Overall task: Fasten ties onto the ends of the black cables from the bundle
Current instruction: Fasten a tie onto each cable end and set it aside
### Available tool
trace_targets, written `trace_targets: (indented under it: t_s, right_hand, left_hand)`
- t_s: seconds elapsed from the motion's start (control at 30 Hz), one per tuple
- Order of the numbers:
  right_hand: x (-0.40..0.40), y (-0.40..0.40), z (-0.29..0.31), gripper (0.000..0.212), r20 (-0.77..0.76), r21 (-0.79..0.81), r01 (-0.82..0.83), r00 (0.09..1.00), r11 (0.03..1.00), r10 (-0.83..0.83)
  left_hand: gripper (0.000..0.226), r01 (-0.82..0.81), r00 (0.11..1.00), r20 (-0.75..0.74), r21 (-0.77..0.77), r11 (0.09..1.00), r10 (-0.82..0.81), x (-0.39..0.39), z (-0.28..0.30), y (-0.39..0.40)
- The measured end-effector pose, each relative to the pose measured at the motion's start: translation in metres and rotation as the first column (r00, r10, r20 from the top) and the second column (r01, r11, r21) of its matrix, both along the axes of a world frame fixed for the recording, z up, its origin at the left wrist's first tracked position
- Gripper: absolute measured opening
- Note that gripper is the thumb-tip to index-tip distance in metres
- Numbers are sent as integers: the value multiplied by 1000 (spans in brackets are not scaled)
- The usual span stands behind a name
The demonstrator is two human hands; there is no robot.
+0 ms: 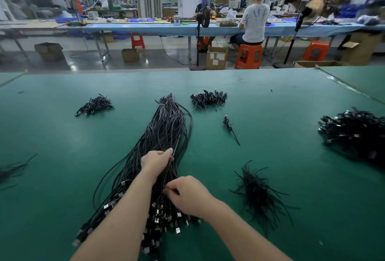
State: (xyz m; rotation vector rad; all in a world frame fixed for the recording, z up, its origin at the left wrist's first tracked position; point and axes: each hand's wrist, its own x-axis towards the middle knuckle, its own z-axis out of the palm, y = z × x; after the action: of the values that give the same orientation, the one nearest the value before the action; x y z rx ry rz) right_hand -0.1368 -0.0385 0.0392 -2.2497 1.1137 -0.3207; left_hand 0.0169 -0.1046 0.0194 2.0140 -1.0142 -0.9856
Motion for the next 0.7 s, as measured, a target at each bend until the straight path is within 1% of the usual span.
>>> trace_targets:
  t_s: [0.07, 0.1, 0.13, 0.17, 0.2, 0.23, 0.3, 0.33, 0.37, 0.43, 0.47, 0.5, 0.53, 0.57, 0.6, 0.63, 0.67, 0.7]
  right_hand:
    - [-2, 3, 4, 39, 29, 23, -49, 998, 999, 48]
    - [-5, 3, 8, 38, 52, 36, -62, 997, 997, 60]
    - [-9, 1, 12, 34, 70, 55, -73, 995, 996, 69]
    - [-15, -3, 17, 30, 92, 83, -76, 993, 994, 68]
    - [-23, -9, 23, 28, 124, 119, -60, 991, 991, 46]
    - [-33, -18, 30, 27, 166, 163, -18, 986, 987, -9]
    - [-59, -40, 44, 27, 248, 267, 112, 952, 957, -181]
    - [-73, -51, 49, 26, 304, 351, 161, 912, 922, -275]
    - [-87, -60, 52, 25, 372, 469, 166, 854, 867, -365]
    - [-106, -73, 54, 23, 474, 706, 65, 697, 705, -539]
    - [-110, -76, 52, 23, 479, 772, 22, 638, 636, -603]
    - [-110, -77, 50, 24, 468, 801, 14, 609, 598, -640]
    - [-109, -78, 47, 24, 450, 811, 29, 607, 584, -655]
    - [-107, -79, 44, 25, 432, 807, 56, 623, 588, -652]
    - [-105, -79, 41, 26, 419, 791, 84, 649, 607, -635]
    - [-102, -78, 41, 26, 411, 765, 105, 681, 635, -606]
    - [-98, -76, 41, 26, 401, 734, 121, 717, 668, -570]
    - [-93, -73, 41, 27, 385, 699, 138, 755, 702, -531]
  left_hand:
    - [28, 22, 998, 61, -12, 1000, -21, -4, 2, -1]
    - [25, 32, 998, 60, -19, 999, -31, -3, 2, -3]
    - [25, 51, 997, 51, -26, 998, -50, -3, 3, -4]
    - [31, 82, 996, 47, -31, 996, -80, -1, 4, -3]
    - [40, 105, 994, 44, -38, 994, -104, 0, 7, -2]
    - [43, 111, 994, 22, -40, 993, -110, 3, 7, 0]
    - [32, 131, 990, -46, -15, 991, -131, 9, 11, 5]
    - [28, 174, 982, -71, 11, 985, -173, 12, 14, 10]
    - [27, 250, 967, -73, 50, 967, -246, 15, 15, 14]
    - [30, 439, 898, -58, 128, 889, -435, 17, 20, 22]
    - [32, 535, 845, -64, 154, 831, -532, 15, 25, 26]
    - [34, 607, 792, -57, 178, 774, -608, 11, 30, 30]
    - [33, 650, 753, -29, 198, 734, -658, 6, 35, 32]
    - [31, 663, 729, 37, 206, 719, -683, -1, 39, 33]
    - [26, 666, 717, 129, 164, 728, -685, -10, 43, 35]
    - [15, 646, 740, 189, 67, 760, -646, -19, 45, 37]
    - [6, 607, 790, 167, -82, 791, -589, -28, 51, 39]
    - [16, 544, 833, 27, -218, 810, -552, -36, 56, 41]
